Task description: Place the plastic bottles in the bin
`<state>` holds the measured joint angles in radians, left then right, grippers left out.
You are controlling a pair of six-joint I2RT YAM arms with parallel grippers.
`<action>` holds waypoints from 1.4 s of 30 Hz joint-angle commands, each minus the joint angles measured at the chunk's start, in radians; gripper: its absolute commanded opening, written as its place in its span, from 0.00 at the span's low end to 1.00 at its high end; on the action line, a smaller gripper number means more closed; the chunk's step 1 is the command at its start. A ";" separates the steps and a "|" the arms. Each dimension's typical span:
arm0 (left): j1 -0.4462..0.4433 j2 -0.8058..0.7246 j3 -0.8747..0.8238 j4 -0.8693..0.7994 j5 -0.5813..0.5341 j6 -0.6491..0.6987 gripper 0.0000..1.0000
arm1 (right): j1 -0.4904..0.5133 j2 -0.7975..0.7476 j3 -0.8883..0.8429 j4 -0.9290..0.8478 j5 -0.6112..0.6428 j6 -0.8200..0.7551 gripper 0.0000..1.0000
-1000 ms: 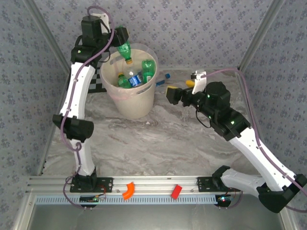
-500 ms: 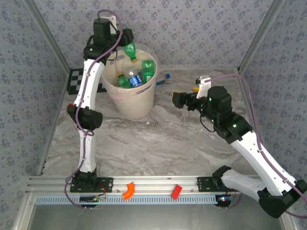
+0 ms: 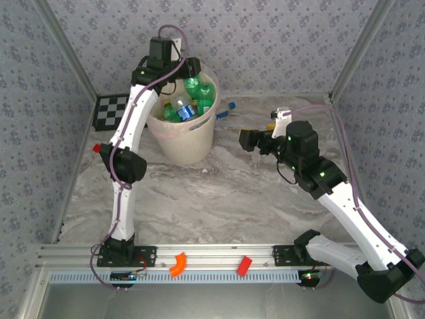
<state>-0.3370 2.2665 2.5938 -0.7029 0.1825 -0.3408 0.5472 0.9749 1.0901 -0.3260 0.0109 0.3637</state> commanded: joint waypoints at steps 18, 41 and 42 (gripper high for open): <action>0.006 -0.330 -0.351 0.162 -0.162 0.035 0.88 | -0.010 -0.026 -0.024 0.034 -0.011 0.030 1.00; 0.036 0.011 0.181 -0.089 0.190 0.026 0.82 | -0.011 -0.005 -0.038 0.028 -0.017 0.039 1.00; 0.036 0.013 0.178 -0.106 0.192 0.027 0.81 | -0.010 -0.004 -0.037 0.025 -0.015 0.040 1.00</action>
<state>-0.3004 2.2681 2.7522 -0.7536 0.3313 -0.3069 0.5423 0.9733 1.0573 -0.3107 0.0032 0.3889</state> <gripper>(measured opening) 0.815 0.995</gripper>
